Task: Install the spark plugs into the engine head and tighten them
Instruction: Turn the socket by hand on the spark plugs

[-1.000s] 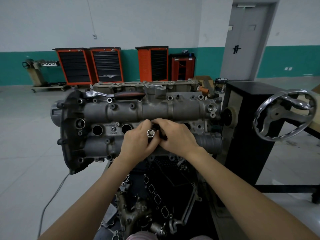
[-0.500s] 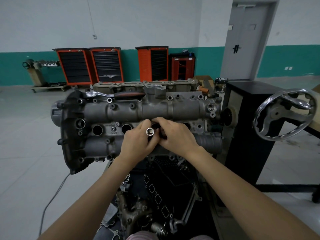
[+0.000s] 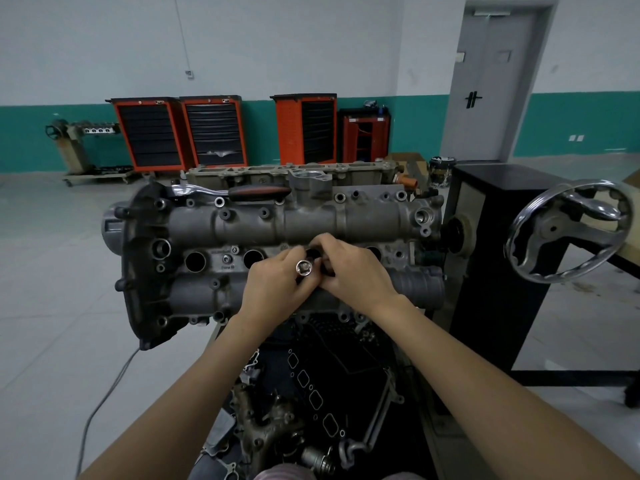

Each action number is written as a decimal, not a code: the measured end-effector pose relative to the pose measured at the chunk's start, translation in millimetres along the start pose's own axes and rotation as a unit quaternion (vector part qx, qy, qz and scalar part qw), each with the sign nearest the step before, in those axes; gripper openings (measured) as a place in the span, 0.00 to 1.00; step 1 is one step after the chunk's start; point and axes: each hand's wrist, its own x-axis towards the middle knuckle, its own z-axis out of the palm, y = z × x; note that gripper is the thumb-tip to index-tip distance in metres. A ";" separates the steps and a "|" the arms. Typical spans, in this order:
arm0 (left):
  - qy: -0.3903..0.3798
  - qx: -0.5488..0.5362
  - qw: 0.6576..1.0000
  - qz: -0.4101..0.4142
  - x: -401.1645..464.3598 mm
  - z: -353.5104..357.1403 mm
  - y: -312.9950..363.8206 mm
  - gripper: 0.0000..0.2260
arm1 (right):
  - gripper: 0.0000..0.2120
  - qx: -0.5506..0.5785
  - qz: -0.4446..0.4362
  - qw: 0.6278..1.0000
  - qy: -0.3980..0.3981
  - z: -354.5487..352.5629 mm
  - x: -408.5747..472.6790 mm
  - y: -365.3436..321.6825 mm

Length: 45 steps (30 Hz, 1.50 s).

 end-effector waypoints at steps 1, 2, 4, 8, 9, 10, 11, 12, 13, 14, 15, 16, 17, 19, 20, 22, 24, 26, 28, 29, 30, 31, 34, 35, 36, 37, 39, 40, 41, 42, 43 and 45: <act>-0.002 0.001 1.000 -0.002 0.2 -0.4 1.0 0.15 | 0.14 -0.001 0.002 1.000 -0.001 0.4 -0.2 0.1; -0.004 -0.001 1.000 -0.004 0.4 -0.9 1.9 0.14 | 0.16 -0.004 0.000 1.000 -0.004 0.4 -0.4 0.2; -0.004 -0.006 1.000 -0.007 0.6 -1.3 2.8 0.12 | 0.19 -0.014 -0.009 1.000 -0.021 -0.3 -1.0 1.6; -0.001 -0.009 1.000 -0.008 0.6 -0.4 1.3 0.14 | 0.09 -0.016 -0.031 0.999 -0.013 -2.2 -0.7 0.9; 0.002 -0.009 1.000 -0.007 0.8 -0.1 0.9 0.15 | 0.06 -0.008 -0.027 1.000 -0.002 -2.9 -0.2 0.3; 0.007 -0.009 1.000 -0.006 1.0 0.0 0.9 0.17 | 0.04 0.000 -0.023 1.000 0.005 -3.1 0.1 -0.4; 0.010 -0.008 1.000 -0.004 1.3 -0.2 1.0 0.18 | 0.03 0.005 -0.018 1.000 0.007 -3.0 0.3 -0.7; 0.011 -0.006 1.000 -0.003 1.5 -0.6 1.3 0.18 | 0.04 0.008 -0.014 1.000 0.007 -2.6 0.6 -0.2; 0.010 -0.005 1.000 -0.002 1.4 -1.0 1.5 0.18 | 0.05 0.010 -0.010 1.000 0.008 -2.0 0.8 0.5; 0.008 -0.005 1.000 -0.001 1.3 -1.5 1.9 0.18 | 0.05 0.010 -0.005 1.000 0.005 -1.5 0.9 1.1; 0.004 -0.009 1.000 -0.003 1.1 -2.4 2.4 0.17 | 0.07 0.006 -0.002 1.000 0.000 -0.7 0.8 1.4; -0.001 -0.015 1.000 -0.006 0.9 -3.3 2.9 0.16 | 0.08 0.000 -0.001 1.000 -0.006 0.3 0.6 1.5; -0.005 -0.020 1.000 -0.008 0.9 -4.2 3.4 0.15 | 0.11 -0.008 -0.002 1.000 -0.012 1.0 0.7 1.5; -0.010 -0.023 1.000 -0.011 0.7 -5.2 4.0 0.14 | 0.16 -0.017 -0.010 1.000 -0.023 1.3 0.2 1.7; -0.012 -0.025 1.000 -0.014 0.6 -5.5 4.3 0.14 | 0.16 -0.019 -0.017 0.999 -0.026 1.4 -0.3 2.3; -0.015 -0.030 0.999 -0.023 0.5 -5.5 4.1 0.14 | 0.14 -0.022 -0.025 0.999 -0.029 0.3 -0.5 2.8; -0.015 -0.027 0.999 -0.025 0.5 -4.4 3.3 0.14 | 0.09 -0.013 -0.025 0.999 -0.017 -1.3 -0.4 1.5; -0.015 -0.018 1.000 -0.019 0.8 -3.0 2.8 0.15 | 0.03 -0.005 -0.024 1.000 0.007 -2.6 -0.5 -0.5; -0.010 -0.009 1.000 -0.011 0.5 -1.9 1.5 0.17 | 0.03 -0.003 -0.019 1.000 0.015 -2.4 -0.4 -1.0; -0.007 -0.005 1.000 -0.004 0.1 -1.5 0.7 0.17 | 0.03 0.000 -0.012 1.000 0.011 -1.8 0.0 -0.7; -0.006 -0.001 1.000 0.002 -0.4 -1.5 0.2 0.17 | 0.04 0.003 -0.005 1.000 0.005 -1.0 -0.1 -0.3; -0.007 -0.001 1.000 0.005 -0.6 -1.8 0.2 0.16 | 0.07 0.005 0.000 1.000 0.000 -0.8 0.0 0.3; -0.010 -0.007 1.000 0.001 0.7 -3.7 2.1 0.13 | 0.17 0.001 0.004 1.000 -0.014 -0.3 -0.1 1.0; -0.010 -0.009 1.000 -0.001 1.1 -4.0 2.9 0.12 | 0.19 -0.002 0.002 1.000 -0.020 -0.2 -0.2 1.5; -0.011 -0.011 1.000 -0.003 1.4 -4.0 3.3 0.12 | 0.21 -0.006 -0.002 1.000 -0.026 -0.4 -0.2 2.1; -0.011 -0.011 1.000 -0.006 1.1 -3.8 3.1 0.12 | 0.20 -0.010 -0.009 0.999 -0.031 -0.5 -0.5 2.2; -0.012 -0.010 1.000 -0.019 0.9 -3.0 2.6 0.14 | 0.16 -0.013 -0.027 0.999 -0.028 -1.2 -1.4 1.6; -0.011 -0.011 1.000 -0.023 0.8 -2.5 2.3 0.15 | 0.13 -0.013 -0.030 0.999 -0.025 -1.6 -1.7 1.3; -0.009 -0.011 1.000 -0.021 0.9 -1.8 1.8 0.16 | 0.09 -0.012 -0.027 0.999 -0.020 -2.0 -1.5 1.0; -0.005 -0.010 1.000 -0.013 0.9 -1.1 1.3 0.17 | 0.07 -0.010 -0.020 1.000 -0.014 -2.0 -1.1 1.1; -0.002 -0.010 1.000 -0.006 0.9 -0.7 0.9 0.17 | 0.05 -0.007 -0.012 1.000 -0.009 -1.5 -0.6 1.8; 0.001 -0.012 1.000 0.003 0.6 -0.4 0.7 0.17 | 0.05 -0.002 0.006 1.000 -0.009 -0.4 1.0 3.0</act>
